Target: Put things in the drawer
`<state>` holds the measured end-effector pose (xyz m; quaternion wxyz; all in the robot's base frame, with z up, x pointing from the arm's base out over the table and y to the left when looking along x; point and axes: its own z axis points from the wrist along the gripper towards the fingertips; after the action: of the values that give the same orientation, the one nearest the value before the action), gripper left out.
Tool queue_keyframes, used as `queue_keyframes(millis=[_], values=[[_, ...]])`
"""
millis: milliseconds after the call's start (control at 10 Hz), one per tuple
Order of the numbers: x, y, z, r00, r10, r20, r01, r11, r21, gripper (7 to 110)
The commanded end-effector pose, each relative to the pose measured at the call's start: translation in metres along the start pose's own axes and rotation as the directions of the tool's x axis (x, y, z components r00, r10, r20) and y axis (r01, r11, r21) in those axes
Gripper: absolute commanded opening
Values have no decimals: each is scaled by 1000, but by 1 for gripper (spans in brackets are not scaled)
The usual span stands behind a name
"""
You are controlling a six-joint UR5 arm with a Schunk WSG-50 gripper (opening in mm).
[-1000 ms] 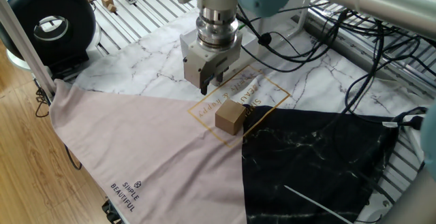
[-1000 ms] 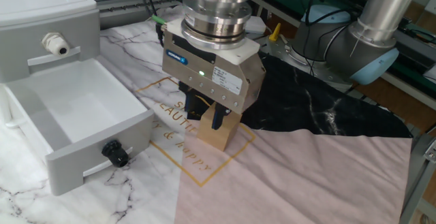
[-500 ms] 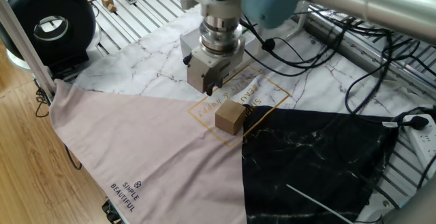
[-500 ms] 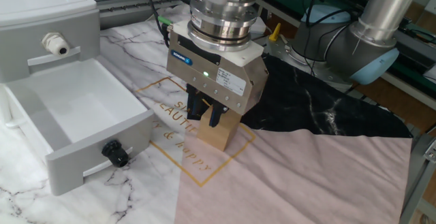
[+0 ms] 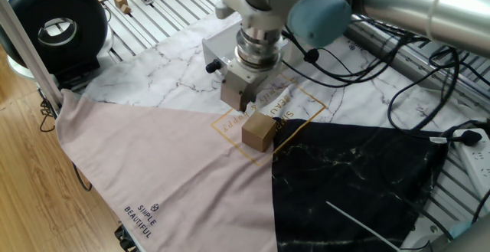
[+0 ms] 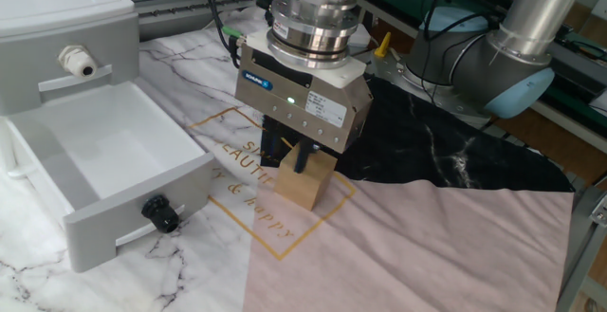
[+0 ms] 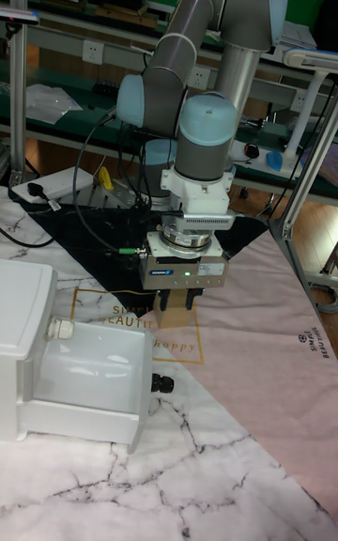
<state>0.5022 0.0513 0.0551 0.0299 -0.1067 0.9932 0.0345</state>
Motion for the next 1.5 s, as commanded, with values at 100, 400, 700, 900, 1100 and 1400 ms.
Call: queue_keyframes(millis=[100,400,700,900,1100,1400], values=[[4,-4,3,1000,-11,25,11,1000,6,66],[8,6,-7,1000,17,26,-17,1000,-5,88],[32,18,3,991,99,-85,-101,995,-22,88],[34,23,15,990,102,-100,-105,994,-23,66],[38,22,15,989,96,-117,-98,995,-16,66],[46,17,16,986,80,-148,-79,997,8,66]])
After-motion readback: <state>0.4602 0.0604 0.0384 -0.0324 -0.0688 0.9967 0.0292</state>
